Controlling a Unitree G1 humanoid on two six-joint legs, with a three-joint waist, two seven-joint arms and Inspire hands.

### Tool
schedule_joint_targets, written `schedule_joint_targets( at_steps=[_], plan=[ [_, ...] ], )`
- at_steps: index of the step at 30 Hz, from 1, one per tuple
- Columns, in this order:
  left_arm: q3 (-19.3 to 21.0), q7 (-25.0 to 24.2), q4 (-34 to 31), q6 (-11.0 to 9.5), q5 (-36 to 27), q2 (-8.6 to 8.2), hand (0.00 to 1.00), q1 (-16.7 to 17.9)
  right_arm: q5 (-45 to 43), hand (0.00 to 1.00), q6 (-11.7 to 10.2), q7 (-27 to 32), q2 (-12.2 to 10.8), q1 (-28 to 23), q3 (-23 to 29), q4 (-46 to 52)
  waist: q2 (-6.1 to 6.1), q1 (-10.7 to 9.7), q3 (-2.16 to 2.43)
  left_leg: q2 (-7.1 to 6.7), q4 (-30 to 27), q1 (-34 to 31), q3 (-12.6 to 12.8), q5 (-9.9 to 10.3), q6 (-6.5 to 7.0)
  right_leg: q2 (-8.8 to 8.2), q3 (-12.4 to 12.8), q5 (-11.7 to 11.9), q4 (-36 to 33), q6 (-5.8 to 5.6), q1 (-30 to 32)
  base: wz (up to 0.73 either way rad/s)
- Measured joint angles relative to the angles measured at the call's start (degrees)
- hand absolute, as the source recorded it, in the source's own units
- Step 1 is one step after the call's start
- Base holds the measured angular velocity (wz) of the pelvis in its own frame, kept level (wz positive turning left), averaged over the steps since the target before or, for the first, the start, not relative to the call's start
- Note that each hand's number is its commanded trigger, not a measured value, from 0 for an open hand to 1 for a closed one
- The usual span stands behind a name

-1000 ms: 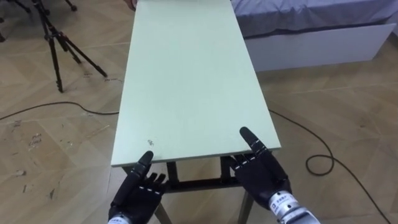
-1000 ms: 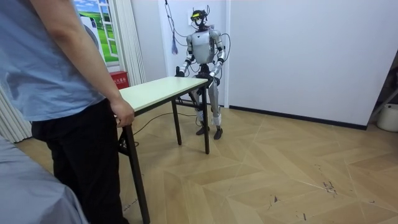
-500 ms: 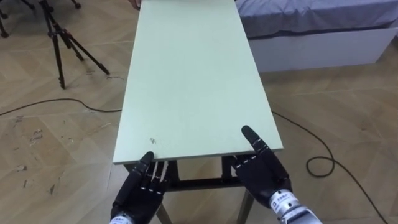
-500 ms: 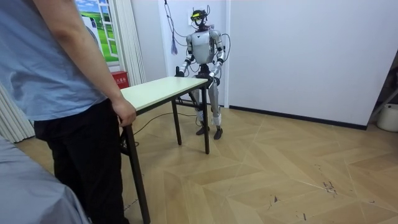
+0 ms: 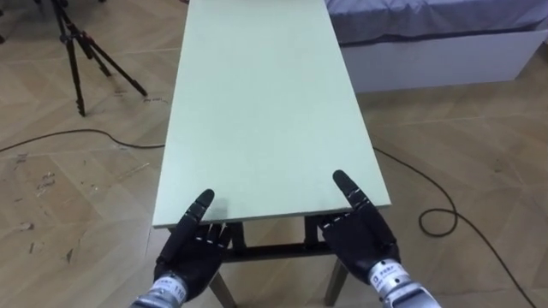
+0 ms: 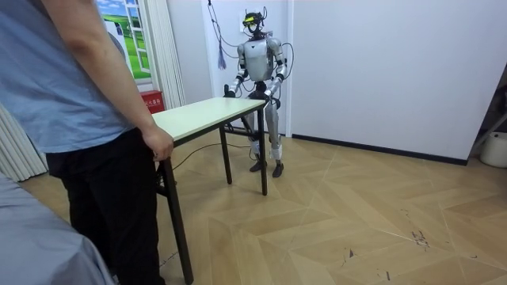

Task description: Move table with human

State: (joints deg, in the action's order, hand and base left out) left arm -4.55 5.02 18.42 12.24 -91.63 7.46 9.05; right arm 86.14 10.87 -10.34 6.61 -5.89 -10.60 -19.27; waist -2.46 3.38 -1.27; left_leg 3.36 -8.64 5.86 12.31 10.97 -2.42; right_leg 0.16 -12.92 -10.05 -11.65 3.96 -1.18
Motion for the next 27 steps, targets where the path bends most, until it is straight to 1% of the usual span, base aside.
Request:
schedule_joint_targets(
  at_steps=[1, 3, 5, 7, 10, 11, 13, 17, 27],
  plan=[
    [0.0, 0.7, -0.1, 0.0, 0.0, 0.0, 1.0, -0.2, -0.2, 1.0, 0.2, -0.2, 0.0, 0.0, 0.0, -0.1, -0.01, -0.1, -0.01, 0.01, 0.0, -0.2, 0.0, 0.0, 0.0, 0.04, 0.2, 0.1, 0.0, -0.02, 0.2, -0.05],
    [-0.1, 1.0, -0.8, 0.4, 0.3, -0.01, 1.0, -0.2, -0.9, 1.0, -0.3, 0.6, -0.2, 0.3, 0.1, -1.8, -0.02, 0.2, -0.01, 0.02, 0.0, -0.2, -0.1, 0.0, 0.0, 0.01, 0.1, 0.1, 0.1, -0.04, 0.2, 0.02],
    [-0.2, 1.1, -1.1, 0.6, 1.7, -0.25, 1.0, -0.2, -0.9, 1.0, -0.6, 2.9, -0.4, 0.4, 0.0, -2.3, -0.04, 1.2, -0.07, 0.24, 0.1, -0.3, -0.2, 0.0, 0.0, 0.01, 0.0, 0.1, 0.1, -0.05, 0.2, 0.0],
    [-0.2, 1.1, -1.5, 0.8, 2.6, -0.29, 1.0, -0.2, -0.9, 1.0, -0.7, 4.8, -0.5, 0.4, 0.0, -2.4, -0.06, 1.8, -0.18, 0.33, 0.2, -0.3, -0.4, 0.0, 0.0, 0.03, 0.0, 0.1, 0.1, -0.05, 0.2, 0.04],
    [-0.2, 1.1, -1.6, 0.8, 3.0, -0.37, 1.0, -0.2, -0.9, 1.0, -1.1, 5.4, -0.9, 0.4, -0.2, -2.4, -0.03, 1.7, -0.22, 0.29, 0.4, -0.2, -0.6, 0.0, 0.0, 0.02, -0.1, 0.1, 0.1, -0.06, 0.2, 0.02],
    [-0.2, 1.1, -1.6, 0.9, 3.0, -0.58, 1.0, -0.2, -1.3, 1.0, -2.1, 5.6, -0.9, 0.4, -0.5, -2.4, 0.02, 1.7, -0.25, 0.26, 0.4, -0.2, -0.6, 0.0, 0.01, -0.01, -0.1, 0.2, 0.1, -0.18, 0.2, 0.0],
    [-0.2, 1.1, -1.7, 1.1, 3.4, -0.92, 1.0, -0.3, -1.7, 1.0, -2.7, 5.7, -0.8, 0.4, -0.5, -2.4, 0.02, 1.7, -0.25, 0.17, 0.5, -0.2, -0.7, 0.0, 0.05, -0.1, -0.1, 0.3, 0.3, -0.28, 0.2, 0.0],
    [-0.2, 1.1, -1.7, 1.1, 3.4, -1.07, 1.0, -0.3, -2.4, 1.0, -3.1, 5.8, -0.8, 0.5, -0.5, -2.4, 0.01, 1.6, -0.25, 0.02, 0.5, -0.3, -0.7, 0.0, 0.07, -0.17, 0.0, 0.5, 0.9, -0.58, 0.1, 0.0],
    [-0.2, 1.1, -1.8, 1.1, 3.4, -1.17, 1.0, -0.3, -2.7, 1.0, -3.4, 5.8, -0.9, 0.5, -0.5, -2.4, 0.01, 1.7, -0.25, 0.02, 0.5, -0.3, -0.8, 0.0, 0.07, -0.17, 0.0, 0.5, 0.9, -0.59, 0.1, 0.0]
  ],
)
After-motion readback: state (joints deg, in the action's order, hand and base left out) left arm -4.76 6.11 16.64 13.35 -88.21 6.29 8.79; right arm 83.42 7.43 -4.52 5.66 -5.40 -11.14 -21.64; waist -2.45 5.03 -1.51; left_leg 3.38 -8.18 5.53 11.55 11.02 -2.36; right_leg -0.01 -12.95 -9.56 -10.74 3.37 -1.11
